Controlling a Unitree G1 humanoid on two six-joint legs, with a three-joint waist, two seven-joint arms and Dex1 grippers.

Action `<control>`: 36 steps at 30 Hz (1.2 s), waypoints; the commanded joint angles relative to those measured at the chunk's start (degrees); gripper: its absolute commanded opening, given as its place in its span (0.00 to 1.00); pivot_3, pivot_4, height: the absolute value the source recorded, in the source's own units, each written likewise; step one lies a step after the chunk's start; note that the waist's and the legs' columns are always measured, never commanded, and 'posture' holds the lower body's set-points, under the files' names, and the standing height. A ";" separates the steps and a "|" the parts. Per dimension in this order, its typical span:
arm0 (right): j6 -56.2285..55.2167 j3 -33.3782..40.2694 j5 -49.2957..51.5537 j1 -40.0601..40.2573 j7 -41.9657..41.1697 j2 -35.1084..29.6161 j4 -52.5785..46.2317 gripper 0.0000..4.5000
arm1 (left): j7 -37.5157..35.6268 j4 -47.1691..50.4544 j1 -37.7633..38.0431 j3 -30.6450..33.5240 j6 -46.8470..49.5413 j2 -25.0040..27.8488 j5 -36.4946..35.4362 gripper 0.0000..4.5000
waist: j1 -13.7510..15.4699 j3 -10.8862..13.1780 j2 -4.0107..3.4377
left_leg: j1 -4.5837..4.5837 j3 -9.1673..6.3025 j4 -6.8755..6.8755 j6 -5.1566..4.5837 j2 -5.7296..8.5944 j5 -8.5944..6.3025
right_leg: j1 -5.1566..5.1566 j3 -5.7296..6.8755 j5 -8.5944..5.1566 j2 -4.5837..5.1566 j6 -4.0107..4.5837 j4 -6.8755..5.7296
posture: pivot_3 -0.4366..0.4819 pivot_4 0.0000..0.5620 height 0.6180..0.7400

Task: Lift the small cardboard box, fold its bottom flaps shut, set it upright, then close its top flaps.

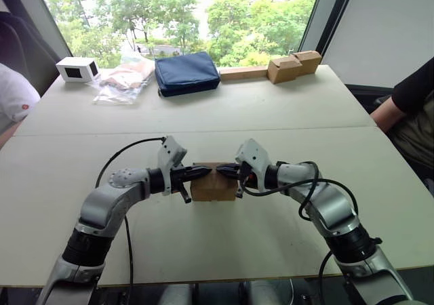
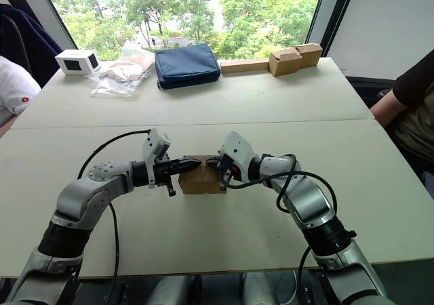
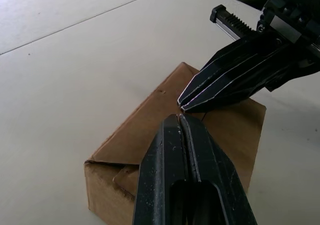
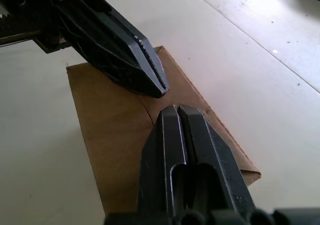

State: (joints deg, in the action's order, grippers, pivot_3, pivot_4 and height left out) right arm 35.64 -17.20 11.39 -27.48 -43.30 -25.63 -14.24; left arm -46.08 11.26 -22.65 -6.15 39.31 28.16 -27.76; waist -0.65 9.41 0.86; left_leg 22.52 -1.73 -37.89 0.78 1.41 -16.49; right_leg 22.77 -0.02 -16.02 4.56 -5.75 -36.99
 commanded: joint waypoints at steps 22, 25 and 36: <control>4.39 17.51 16.19 0.82 2.40 4.84 -7.55 0.00 | 4.90 11.85 2.85 15.55 7.01 3.53 -10.99 0.00 | -0.08 0.01 -0.02 | 0.00 0.00 0.07 0.00 -0.02 0.00 | 0.04 -0.03 0.00 -0.01 0.00 0.01 | 0.48 0.27 1.00; 10.99 24.54 24.39 4.30 2.29 1.84 -12.00 0.00 | 2.81 14.77 8.39 20.74 14.88 9.81 -17.90 0.00 | -0.10 0.02 -0.02 | 0.02 -0.01 0.09 0.00 -0.04 0.00 | 0.05 -0.03 0.00 0.01 0.00 0.03 | 0.48 0.27 1.00; 15.02 28.25 27.62 25.86 -2.87 -14.88 -17.72 0.00 | 0.92 22.71 29.54 24.85 13.04 16.81 -18.21 0.00 | 0.14 0.02 -0.10 | -0.08 0.02 0.65 -0.05 -0.05 -0.04 | -0.19 -0.02 -0.11 0.21 0.23 0.86 | 0.48 0.27 1.00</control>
State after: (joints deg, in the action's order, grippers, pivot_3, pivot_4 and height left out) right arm 52.42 10.52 39.95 -3.28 -44.27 -38.38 -29.67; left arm -44.01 32.13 5.36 18.78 55.18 44.05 -47.73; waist -0.50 9.43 0.76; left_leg 22.45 -1.70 -37.19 0.72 1.36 -16.53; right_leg 22.59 -0.04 -16.13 4.78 -5.52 -36.09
